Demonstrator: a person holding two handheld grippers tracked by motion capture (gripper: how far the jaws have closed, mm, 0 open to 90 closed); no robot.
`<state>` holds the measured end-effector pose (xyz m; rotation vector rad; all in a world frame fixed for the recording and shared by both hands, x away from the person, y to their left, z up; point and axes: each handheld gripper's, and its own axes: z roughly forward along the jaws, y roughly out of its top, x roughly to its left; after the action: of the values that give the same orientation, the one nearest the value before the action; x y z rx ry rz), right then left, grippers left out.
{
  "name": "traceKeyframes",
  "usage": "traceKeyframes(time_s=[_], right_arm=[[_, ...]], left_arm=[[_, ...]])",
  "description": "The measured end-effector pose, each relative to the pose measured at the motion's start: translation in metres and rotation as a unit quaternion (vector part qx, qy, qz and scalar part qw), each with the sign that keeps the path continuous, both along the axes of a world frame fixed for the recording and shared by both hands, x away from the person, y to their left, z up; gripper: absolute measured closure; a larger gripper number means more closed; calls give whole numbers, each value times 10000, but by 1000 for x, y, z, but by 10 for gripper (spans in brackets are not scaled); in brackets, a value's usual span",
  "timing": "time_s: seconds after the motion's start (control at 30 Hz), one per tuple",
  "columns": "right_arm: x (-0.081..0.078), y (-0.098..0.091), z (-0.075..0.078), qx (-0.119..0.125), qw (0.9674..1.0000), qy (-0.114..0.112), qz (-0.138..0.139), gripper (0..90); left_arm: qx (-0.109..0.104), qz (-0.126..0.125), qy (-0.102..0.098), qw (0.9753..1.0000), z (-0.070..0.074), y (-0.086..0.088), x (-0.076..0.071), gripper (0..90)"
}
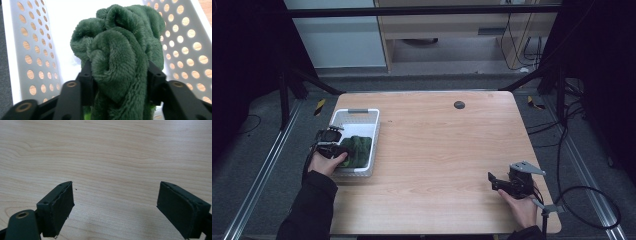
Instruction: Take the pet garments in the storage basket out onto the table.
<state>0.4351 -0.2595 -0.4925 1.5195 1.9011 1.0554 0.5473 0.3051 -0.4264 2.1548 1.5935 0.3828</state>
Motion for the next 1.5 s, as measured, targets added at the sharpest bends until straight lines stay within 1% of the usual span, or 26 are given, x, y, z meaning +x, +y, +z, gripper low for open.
traceKeyframes(time_s=[0.17, 0.37, 0.5, 0.63, 0.73, 0.83, 1.03, 1.2, 1.27, 1.37, 1.4, 1.5], right_arm=[[0, 0, 0, 4, 10000, 5, 17, 138], [0, 0, 0, -19, 10000, -25, 32, 138], [-1, -1, 0, -15, 10000, -34, 25, 138], [-1, -2, 0, 40, 10000, -26, 14, 139], [-1, -3, 0, -2, 10000, -48, 11, 139], [-1, -3, 0, 23, 10000, -42, 0, 140], [-1, -2, 0, -1, 10000, -77, 19, 142], [-1, -2, 0, -31, 9999, -102, 34, 145], [-1, -1, 1, -6, 10000, -89, 42, 145], [-1, 0, 1, -31, 9999, -130, 63, 146], [-1, 0, 1, -31, 9999, -131, 62, 147], [-2, 0, 1, -35, 9999, -153, 48, 147]], left_arm=[[-5, -18, -10, 10000, 1, 0, -1, 626], [-19, -13, -54, 10000, 4, -1, -2, 669], [-4, -62, -140, 9999, 9, 0, -4, 684], [-54, -83, -289, 9995, 19, 2, -8, 691], [-89, -86, -422, 9990, 28, 5, -12, 693], [-116, -114, -535, 9984, 35, 7, -16, 694], [-86, -145, -738, 9971, 48, 10, -22, 695], [-94, -173, -852, 9962, 59, 14, -27, 696], [-92, -171, -896, 9958, 64, 16, -29, 696], [-66, -194, -976, 9950, 72, 19, -33, 696], [-70, -210, -1012, 9946, 76, 19, -35, 696], [-59, -264, -1075, 9938, 83, 19, -38, 696]])
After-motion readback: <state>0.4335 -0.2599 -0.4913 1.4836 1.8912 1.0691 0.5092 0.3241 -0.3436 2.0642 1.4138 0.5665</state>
